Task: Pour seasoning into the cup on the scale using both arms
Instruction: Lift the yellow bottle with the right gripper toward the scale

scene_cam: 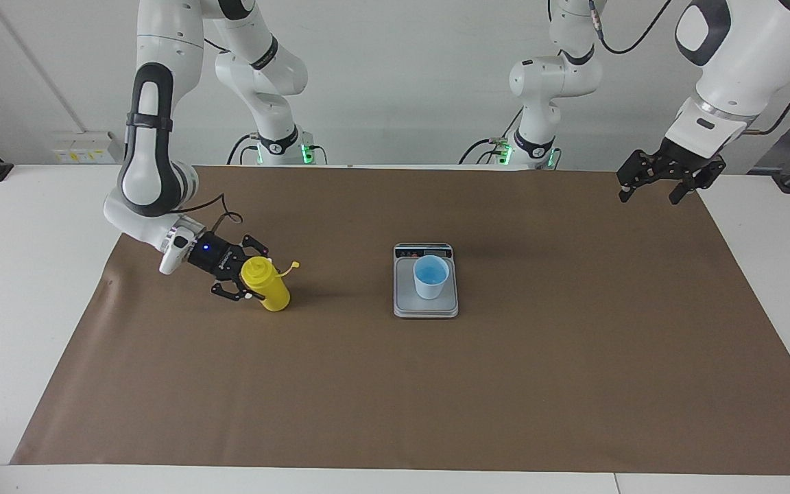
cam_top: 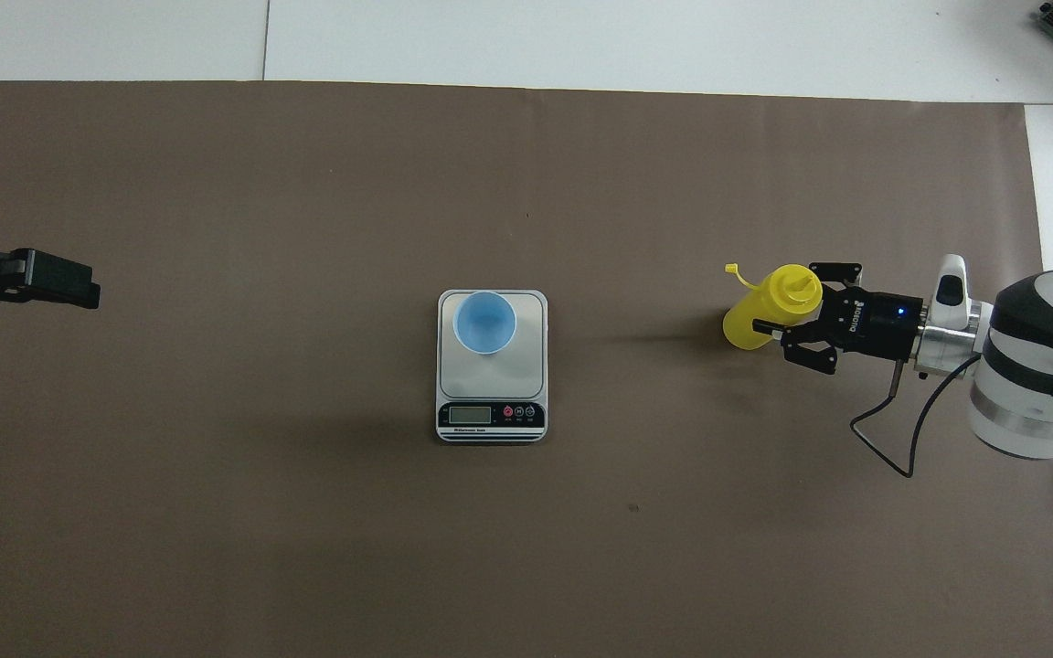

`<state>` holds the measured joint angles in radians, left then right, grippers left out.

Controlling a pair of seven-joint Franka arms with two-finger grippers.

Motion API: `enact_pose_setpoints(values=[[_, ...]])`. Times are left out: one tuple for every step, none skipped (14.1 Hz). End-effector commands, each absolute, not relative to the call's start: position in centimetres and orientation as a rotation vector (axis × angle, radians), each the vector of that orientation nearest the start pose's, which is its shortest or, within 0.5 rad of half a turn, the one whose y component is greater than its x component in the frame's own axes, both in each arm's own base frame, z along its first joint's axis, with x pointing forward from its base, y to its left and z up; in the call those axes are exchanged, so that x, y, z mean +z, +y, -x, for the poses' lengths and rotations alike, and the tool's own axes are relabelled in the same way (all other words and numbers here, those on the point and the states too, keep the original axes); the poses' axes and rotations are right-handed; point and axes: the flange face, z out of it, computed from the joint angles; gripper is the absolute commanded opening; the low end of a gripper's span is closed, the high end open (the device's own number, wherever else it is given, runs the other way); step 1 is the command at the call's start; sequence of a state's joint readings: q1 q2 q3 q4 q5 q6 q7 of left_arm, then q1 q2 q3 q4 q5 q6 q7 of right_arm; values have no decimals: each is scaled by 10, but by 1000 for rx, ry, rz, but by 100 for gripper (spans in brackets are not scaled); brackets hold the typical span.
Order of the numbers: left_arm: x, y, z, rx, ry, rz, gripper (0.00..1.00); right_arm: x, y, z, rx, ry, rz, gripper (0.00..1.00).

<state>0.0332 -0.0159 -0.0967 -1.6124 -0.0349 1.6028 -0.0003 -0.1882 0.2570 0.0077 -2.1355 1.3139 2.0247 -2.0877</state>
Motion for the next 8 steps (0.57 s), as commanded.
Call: enact_pose_setpoints(values=[[618,-41,-541,-19,85,3188,100,311,-41,-574,-1038,-1200,1948,0],[618,-41,-543,-32,109,3186,100,326,-35,-575,-1025,-1283,1979,0],[618,-41,-544,-47,123,3186,100,337,-28,-578,-1020,-1344,2009,0],[619,-42,-544,-42,124,3186,100,345,-18,-580,-1019,-1386,2022,0],[619,-42,-543,-34,121,3184,100,353,-7,-581,-1020,-1398,2030,0],[617,-41,-543,-30,119,3186,100,357,3,-581,-1012,-1394,2042,0],[617,-40,-542,-27,116,3184,100,362,12,-582,-985,-1392,2066,0],[614,-41,-541,-20,121,3185,100,371,26,-583,-956,-1415,2098,0]])
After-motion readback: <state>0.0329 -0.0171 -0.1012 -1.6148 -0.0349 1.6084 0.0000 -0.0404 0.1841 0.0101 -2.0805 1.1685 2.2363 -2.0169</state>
